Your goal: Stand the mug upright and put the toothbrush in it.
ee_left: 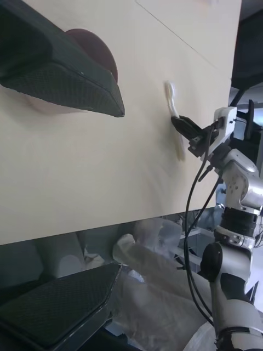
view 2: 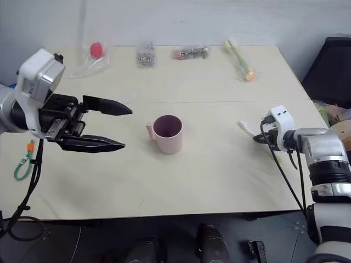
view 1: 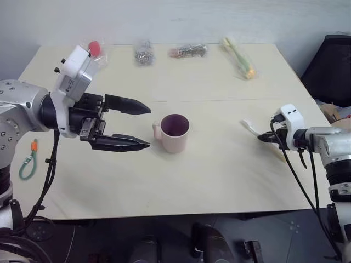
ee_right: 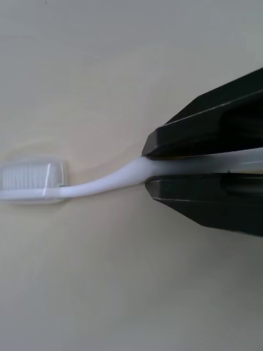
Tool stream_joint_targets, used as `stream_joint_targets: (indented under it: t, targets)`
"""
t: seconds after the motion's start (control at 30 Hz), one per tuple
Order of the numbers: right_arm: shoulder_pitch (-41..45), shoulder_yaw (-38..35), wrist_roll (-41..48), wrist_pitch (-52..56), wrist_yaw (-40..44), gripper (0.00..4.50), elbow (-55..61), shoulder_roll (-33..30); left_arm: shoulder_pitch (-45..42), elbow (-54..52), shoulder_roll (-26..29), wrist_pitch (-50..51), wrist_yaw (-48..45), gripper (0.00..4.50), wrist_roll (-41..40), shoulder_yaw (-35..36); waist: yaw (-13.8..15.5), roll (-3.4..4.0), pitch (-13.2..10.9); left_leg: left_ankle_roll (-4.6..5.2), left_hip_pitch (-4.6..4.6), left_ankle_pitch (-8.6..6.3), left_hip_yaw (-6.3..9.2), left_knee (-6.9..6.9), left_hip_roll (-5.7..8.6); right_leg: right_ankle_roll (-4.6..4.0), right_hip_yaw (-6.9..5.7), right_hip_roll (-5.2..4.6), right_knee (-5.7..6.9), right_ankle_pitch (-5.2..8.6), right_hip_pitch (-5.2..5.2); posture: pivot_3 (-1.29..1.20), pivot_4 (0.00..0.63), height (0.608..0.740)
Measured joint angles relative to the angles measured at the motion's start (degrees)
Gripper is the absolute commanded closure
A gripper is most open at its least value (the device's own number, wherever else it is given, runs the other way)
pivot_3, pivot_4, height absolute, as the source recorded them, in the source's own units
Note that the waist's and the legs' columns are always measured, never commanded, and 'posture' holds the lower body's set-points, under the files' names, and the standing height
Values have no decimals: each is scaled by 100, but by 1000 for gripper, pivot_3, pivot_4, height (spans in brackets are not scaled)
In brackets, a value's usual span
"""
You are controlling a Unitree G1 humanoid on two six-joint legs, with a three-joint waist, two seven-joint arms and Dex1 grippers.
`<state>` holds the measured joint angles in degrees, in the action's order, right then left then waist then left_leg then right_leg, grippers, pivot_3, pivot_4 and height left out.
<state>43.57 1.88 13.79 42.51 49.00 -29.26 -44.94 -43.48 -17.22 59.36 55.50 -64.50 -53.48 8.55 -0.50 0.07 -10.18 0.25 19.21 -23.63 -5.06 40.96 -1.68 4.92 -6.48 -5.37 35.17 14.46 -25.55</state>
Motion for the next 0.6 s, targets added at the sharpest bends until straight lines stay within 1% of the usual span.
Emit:
stream_joint_targets:
  t: [0.1, 0.2, 0.27, 0.37, 0.5, 0.6]
  targets:
    - [38, -507, 537, 151, -386, 4412, 930, 907, 409, 63, 49, 47, 131, 0, -5, 312, -143, 3, -2, -10, 1, 2, -3, -6, -9, -5, 6, 5, 17, 3, -18, 0, 150, 740]
    - [264, -898, 1116, 482, -951, 4412, 1919, 1852, 802, 56, 173, 145, 276, 0, -38, 710, -152, 7, -5, -13, 14, 2, -2, -11, -7, -16, 18, 1, 42, 9, -57, 0, 150, 740]
    - [537, -1148, 1540, 644, -1521, 4412, 2616, 2726, 1076, 22, 254, 227, 387, 0, -76, 1088, -154, 7, -4, -14, 24, 2, 0, -12, -6, -17, 29, 0, 53, 10, -81, 0, 150, 740]
    - [798, -1105, 1959, 641, -2059, 4412, 3290, 3619, 1291, -28, 263, 311, 545, 0, -163, 1403, -117, 8, -4, -13, 33, 2, -8, -4, 7, -18, 22, -6, 62, 10, -80, 0, 150, 740]
    - [744, -1068, 2170, 616, -2503, 4412, 3398, 4311, 1466, -42, 259, 335, 769, 0, -197, 1571, -86, -9, 5, -10, 46, 2, 2, 11, 24, -16, 18, -19, 63, 9, -71, 0, 150, 740]
    - [423, -641, 2096, 474, -2517, 4412, 3397, 4466, 1467, -89, 249, 333, 947, 0, -230, 1571, -128, -9, 5, -10, 43, 2, -5, 2, 21, -16, 19, -12, 63, 9, -77, 0, 150, 740]
